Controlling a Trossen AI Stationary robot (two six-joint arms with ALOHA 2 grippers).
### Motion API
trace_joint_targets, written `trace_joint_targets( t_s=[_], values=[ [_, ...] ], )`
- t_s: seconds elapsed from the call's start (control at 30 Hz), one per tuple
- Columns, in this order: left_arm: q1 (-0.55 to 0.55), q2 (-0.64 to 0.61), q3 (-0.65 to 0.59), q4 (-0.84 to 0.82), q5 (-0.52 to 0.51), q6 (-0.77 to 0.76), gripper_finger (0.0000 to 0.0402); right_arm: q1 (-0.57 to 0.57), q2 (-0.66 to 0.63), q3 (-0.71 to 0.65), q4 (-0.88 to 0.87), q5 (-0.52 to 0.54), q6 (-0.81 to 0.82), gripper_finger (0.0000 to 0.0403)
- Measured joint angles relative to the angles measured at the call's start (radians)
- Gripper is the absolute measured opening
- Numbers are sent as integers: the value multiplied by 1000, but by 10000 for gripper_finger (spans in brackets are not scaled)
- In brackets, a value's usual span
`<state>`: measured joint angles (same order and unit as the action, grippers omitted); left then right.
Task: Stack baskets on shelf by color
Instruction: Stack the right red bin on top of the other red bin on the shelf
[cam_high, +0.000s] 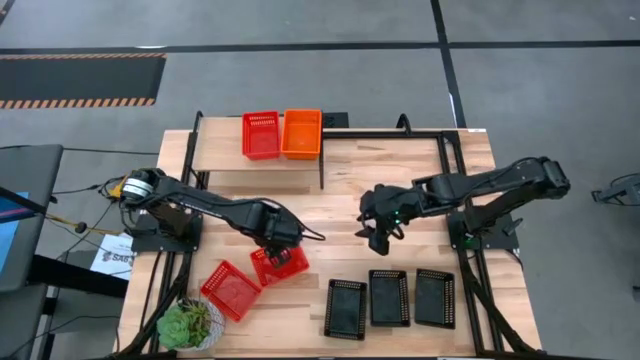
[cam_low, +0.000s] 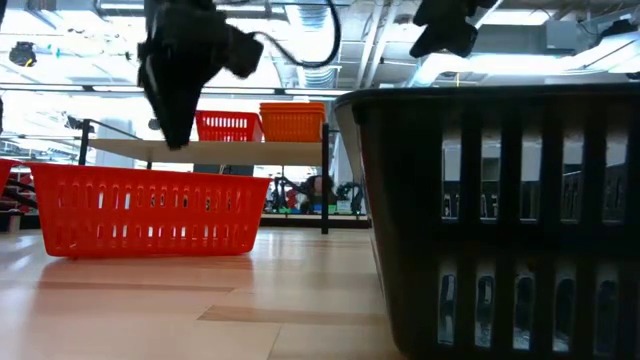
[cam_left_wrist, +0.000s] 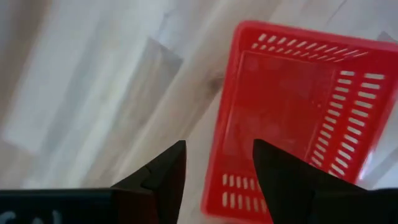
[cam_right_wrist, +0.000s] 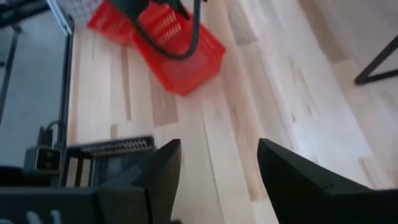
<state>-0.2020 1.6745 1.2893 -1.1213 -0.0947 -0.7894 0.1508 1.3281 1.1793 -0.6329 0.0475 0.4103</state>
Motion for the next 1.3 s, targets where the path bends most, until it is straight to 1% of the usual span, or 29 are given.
trace_joint_targets(
  t_s=[0.17, 0.27, 0.37, 0.47, 0.6, 0.7, 0.83, 0.97, 1.03, 1.1, 1.2, 1.27, 1.3],
  values=[
    [11, -61, -157, 195, 59, 9, 153, 23, -26, -27, -90, 0, 7, 235],
    [14, -65, -194, 221, 59, 7, 140, 47, -79, -84, -152, 0, 49, 235],
    [17, -65, -212, 231, 34, 3, 134, 70, -183, -156, -178, -23, 117, 235],
    [26, -65, -219, 228, 29, 1, 133, 89, -318, -228, -185, -13, 191, 235],
    [37, -65, -230, 244, 32, 23, 134, 106, -508, -293, -202, 65, 276, 235],
    [45, -65, -235, 260, 35, 30, 134, 111, -616, -317, -184, 121, 324, 235],
    [46, -65, -253, 302, 43, 41, 134, 135, -706, -348, -195, 206, 385, 235],
    [46, -65, -264, 308, 40, 46, 129, 163, -752, -355, -207, 253, 405, 235],
    [46, -65, -266, 305, 34, 45, 116, 171, -760, -355, -208, 275, 405, 235],
    [46, -65, -278, 316, 37, 45, 95, 176, -760, -355, -211, 293, 404, 235],
    [47, -65, -316, 352, 67, 30, 48, 178, -760, -355, -228, 295, 404, 235],
    [50, -65, -327, 346, 74, 11, 16, 178, -760, -355, -230, 295, 404, 235],
    [50, -65, -327, 342, 72, 0, 9, 178, -760, -355, -229, 295, 404, 235]
  ],
)
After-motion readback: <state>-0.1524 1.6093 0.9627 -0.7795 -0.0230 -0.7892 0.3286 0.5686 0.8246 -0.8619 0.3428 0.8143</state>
